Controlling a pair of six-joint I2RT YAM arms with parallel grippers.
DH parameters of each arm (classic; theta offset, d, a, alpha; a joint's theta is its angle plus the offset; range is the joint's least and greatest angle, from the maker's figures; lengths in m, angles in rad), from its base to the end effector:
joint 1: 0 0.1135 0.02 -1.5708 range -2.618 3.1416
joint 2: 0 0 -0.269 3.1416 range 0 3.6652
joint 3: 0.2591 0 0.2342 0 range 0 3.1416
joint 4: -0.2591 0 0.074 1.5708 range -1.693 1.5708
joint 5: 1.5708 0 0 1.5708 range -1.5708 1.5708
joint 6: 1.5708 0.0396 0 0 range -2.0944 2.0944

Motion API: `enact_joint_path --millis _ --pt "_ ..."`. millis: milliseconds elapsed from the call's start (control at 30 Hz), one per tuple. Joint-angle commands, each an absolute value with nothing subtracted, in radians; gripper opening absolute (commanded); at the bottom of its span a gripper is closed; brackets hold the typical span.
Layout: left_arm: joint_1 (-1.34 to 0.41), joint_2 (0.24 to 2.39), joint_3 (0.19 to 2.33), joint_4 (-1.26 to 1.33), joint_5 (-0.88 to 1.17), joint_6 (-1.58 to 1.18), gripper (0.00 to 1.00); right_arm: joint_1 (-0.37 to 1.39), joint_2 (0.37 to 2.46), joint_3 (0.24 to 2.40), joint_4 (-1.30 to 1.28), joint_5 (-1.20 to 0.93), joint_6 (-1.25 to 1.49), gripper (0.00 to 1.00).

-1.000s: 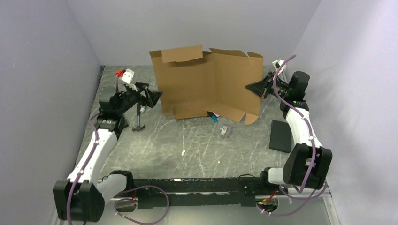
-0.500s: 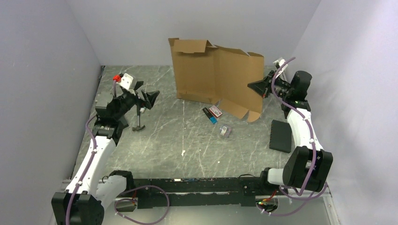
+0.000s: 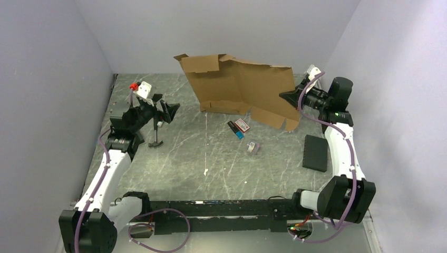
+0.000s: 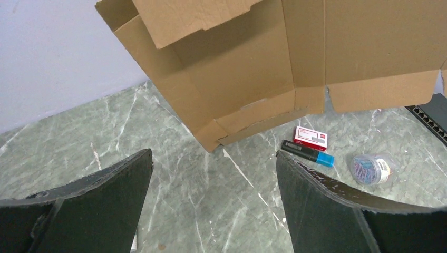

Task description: Fold the paper box

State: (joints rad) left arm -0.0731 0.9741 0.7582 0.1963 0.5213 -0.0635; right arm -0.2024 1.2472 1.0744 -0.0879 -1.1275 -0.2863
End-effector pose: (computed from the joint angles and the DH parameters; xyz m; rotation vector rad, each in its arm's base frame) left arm 0.2091 -0.0351 0.3440 0.4154 1.5576 -0.5194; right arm 0.2577 -0.0164 0.3653 -0.8184 1.5196 0.6638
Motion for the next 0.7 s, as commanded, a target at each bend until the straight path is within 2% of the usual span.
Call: enact_joint_path --millis 0,233,367,500,667 --pt "-0.071 0.983 0.814 0.178 0.523 -0.055 0.91 -0.198 1.203 1.150 -0.179 -1.146 -0.426 0.00" --pt "-0.078 0.948 0.818 0.264 0.706 0.259 0.91 -0.181 1.197 1.159 -0.148 -1.179 -0.344 0.00" --pt "-0.129 0.980 0.892 0.163 0.632 0.449 0.92 -0.159 1.199 1.158 -0.125 -1.184 -0.301 0.00" --pt "-0.230 1.023 0.888 0.225 0.526 0.594 0.96 -0.149 1.201 1.152 -0.089 -1.194 -0.251 0.00" --pt "-0.339 1.145 0.966 0.238 0.364 0.751 0.96 -0.146 1.205 1.145 -0.062 -1.206 -0.209 0.00"
